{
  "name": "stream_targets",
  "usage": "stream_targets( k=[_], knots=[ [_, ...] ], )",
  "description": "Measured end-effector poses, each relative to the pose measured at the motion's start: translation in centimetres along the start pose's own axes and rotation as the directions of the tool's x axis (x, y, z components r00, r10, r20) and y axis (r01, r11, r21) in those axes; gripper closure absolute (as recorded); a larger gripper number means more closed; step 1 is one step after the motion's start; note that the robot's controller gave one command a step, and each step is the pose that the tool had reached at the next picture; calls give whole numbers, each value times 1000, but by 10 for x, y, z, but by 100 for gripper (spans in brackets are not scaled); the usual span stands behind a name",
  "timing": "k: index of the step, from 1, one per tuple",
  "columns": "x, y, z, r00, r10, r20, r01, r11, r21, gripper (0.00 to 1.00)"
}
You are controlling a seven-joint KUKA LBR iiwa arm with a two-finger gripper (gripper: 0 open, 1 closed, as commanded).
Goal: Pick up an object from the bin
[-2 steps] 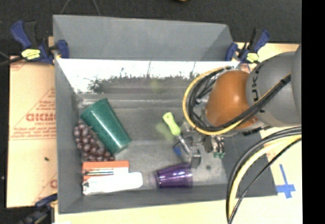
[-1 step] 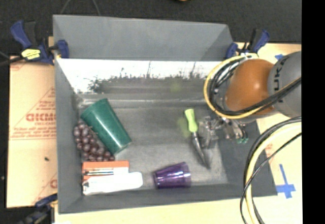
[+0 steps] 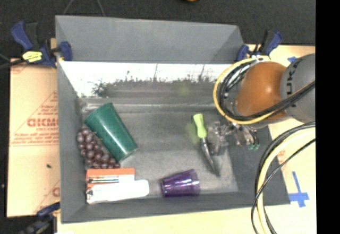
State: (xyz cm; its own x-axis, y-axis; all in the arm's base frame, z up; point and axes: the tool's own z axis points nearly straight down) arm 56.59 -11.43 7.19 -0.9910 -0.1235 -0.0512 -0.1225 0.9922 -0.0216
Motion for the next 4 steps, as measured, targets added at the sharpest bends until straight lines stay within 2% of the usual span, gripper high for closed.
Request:
stream_targets(
  k=[1, 2, 3, 4],
  knots=[
    [-44, -23, 3, 984, 180, 8, -180, 984, 0, 100],
    [-32, -42, -32, 975, 223, 8, -223, 975, 0, 100],
    [-43, -54, 5, 951, 308, 7, -308, 951, -2, 100],
    [-19, -50, 3, 975, 223, 13, -223, 975, 0, 100]
  ],
)
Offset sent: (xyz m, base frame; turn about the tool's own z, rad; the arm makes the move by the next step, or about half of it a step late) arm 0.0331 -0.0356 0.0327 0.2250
